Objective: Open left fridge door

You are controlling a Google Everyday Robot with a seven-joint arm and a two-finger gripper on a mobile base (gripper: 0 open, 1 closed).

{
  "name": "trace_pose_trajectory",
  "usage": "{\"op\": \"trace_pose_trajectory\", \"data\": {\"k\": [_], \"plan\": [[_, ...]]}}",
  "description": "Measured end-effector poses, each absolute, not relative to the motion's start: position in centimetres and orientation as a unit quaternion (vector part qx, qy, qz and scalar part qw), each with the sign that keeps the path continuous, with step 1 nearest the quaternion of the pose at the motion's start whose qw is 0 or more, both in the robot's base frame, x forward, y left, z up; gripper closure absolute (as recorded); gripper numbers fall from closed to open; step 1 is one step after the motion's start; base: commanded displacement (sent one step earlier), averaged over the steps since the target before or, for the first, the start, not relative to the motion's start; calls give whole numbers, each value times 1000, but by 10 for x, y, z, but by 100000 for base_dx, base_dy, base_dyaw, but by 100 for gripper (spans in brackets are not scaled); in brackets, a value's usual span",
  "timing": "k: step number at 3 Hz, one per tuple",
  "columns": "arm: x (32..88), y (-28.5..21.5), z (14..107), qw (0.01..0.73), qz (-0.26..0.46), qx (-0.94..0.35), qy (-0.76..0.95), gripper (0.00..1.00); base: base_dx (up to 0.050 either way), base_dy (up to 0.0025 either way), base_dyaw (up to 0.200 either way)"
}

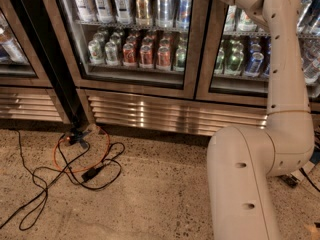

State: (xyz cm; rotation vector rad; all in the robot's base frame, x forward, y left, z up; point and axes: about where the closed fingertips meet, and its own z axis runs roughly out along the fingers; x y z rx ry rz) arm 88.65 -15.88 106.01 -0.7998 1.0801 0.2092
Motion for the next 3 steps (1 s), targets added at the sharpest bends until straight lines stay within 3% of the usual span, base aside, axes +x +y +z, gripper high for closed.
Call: {"op": "trace_pose_trajectory", "data": {"k": [1,2,3], "plan": [[886,-159,1062,779,95,-369,498,11,0,0,0],[886,-159,1062,779,95,-369,498,0,0,0,0],[886,-159,1062,779,95,-369,498,0,4599,0,-12]]}}
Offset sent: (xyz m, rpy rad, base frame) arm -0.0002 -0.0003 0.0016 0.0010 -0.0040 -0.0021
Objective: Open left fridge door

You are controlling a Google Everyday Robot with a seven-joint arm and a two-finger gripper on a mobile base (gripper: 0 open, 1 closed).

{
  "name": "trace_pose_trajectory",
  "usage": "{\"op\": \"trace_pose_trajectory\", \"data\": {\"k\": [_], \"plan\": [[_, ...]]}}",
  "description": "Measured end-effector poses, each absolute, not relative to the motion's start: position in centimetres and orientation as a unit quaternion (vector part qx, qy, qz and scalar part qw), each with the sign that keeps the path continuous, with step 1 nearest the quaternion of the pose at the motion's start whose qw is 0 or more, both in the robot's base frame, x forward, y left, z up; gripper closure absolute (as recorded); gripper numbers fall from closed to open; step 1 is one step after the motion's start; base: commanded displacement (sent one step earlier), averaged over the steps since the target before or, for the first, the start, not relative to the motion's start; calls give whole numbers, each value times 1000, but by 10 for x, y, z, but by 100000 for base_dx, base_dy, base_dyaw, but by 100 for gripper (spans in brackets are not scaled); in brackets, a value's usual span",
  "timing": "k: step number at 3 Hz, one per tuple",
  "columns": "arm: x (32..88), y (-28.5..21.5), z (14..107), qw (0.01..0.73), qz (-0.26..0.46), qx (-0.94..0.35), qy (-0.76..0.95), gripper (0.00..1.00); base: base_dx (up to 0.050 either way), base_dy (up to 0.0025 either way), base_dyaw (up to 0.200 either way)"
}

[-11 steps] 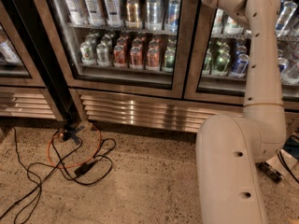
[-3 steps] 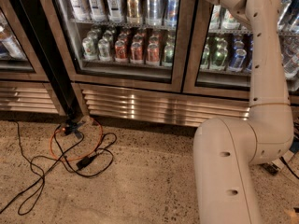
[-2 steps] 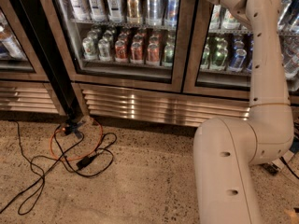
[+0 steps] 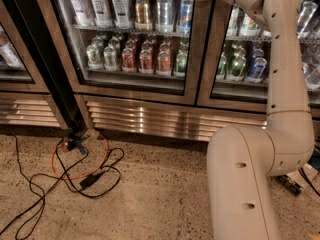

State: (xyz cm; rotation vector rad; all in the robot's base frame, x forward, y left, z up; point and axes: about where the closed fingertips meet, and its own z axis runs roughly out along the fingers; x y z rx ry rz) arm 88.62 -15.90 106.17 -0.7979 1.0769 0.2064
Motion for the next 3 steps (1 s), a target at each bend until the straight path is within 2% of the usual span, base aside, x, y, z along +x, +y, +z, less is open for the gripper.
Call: {"op": "trace_pose_trajectory", "data": {"k": [1,2,3], "plan": [[886,-159,1062,779,96,-369,498,0,0,0,0],[877,-158,1062,779,96,-369,498,19,0,0,0],[875,-157,1062,779,96,-369,498,42,0,0,0]]}}
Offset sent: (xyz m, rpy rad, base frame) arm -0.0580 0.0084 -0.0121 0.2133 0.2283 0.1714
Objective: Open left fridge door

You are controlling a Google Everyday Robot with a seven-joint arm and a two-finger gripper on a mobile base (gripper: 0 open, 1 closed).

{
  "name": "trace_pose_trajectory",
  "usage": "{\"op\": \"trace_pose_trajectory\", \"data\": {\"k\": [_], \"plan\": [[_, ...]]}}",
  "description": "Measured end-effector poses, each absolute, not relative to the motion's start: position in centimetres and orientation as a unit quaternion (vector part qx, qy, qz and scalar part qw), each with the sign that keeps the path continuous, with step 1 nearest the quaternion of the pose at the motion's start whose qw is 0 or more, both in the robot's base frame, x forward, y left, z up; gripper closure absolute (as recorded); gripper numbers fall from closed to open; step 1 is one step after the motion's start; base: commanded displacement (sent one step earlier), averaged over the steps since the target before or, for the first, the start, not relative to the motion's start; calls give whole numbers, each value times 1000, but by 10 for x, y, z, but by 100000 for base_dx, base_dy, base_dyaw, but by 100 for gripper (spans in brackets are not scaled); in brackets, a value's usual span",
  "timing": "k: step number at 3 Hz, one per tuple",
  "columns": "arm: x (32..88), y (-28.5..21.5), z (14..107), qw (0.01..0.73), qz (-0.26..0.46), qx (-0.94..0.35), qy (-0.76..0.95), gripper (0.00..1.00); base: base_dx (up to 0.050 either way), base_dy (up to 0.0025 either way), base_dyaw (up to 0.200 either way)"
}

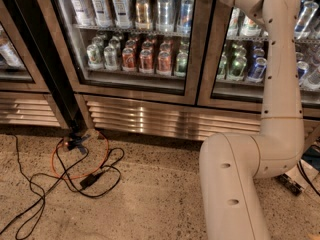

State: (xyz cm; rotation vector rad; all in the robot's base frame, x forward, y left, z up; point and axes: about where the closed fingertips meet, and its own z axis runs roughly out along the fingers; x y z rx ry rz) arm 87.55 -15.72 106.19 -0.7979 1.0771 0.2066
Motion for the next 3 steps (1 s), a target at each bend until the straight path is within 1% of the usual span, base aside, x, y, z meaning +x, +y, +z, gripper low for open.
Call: {"op": "trace_pose_trajectory", "data": {"k": [1,2,3], "plan": [[870,-167,1064,772,106,-354,517,66,0,0,0],[875,-169,1064,772,107,-354,518,72,0,0,0],[880,-170,1066,772,107,-354,518,75,0,0,0]]}}
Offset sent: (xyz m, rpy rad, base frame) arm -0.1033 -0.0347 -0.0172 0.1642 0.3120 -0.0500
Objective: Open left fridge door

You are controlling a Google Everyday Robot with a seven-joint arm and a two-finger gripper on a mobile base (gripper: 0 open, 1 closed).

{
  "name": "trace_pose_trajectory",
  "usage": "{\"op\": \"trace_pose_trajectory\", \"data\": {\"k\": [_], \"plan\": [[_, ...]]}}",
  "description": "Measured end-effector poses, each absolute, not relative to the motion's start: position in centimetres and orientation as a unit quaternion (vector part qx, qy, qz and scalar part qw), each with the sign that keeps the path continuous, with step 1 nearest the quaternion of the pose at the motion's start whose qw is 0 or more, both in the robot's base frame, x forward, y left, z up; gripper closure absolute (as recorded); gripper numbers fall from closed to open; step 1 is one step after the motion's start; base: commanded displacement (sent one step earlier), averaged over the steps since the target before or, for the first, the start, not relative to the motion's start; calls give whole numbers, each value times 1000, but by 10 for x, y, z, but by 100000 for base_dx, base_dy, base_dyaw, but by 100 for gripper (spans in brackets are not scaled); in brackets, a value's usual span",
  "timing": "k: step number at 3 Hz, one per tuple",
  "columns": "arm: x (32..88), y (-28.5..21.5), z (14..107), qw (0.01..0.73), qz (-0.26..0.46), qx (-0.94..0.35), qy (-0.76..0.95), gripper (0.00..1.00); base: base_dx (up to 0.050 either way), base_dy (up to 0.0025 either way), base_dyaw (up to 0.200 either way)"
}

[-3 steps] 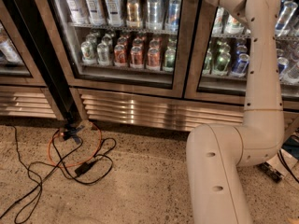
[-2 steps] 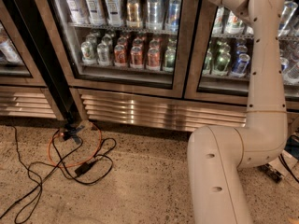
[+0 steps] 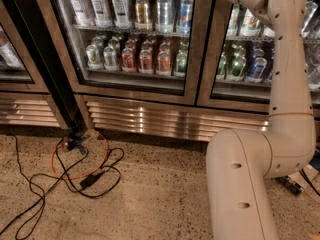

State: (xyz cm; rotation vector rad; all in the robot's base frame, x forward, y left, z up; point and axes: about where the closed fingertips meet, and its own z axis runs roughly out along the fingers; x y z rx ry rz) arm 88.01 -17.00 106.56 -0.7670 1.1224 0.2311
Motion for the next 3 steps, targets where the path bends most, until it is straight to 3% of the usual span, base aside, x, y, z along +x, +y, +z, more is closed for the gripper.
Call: {"op": "trace_pose_trajectory", "data": {"k": [3], "plan": [[882,-165,1061,767,134,-350,521,71,0,0,0]]}}
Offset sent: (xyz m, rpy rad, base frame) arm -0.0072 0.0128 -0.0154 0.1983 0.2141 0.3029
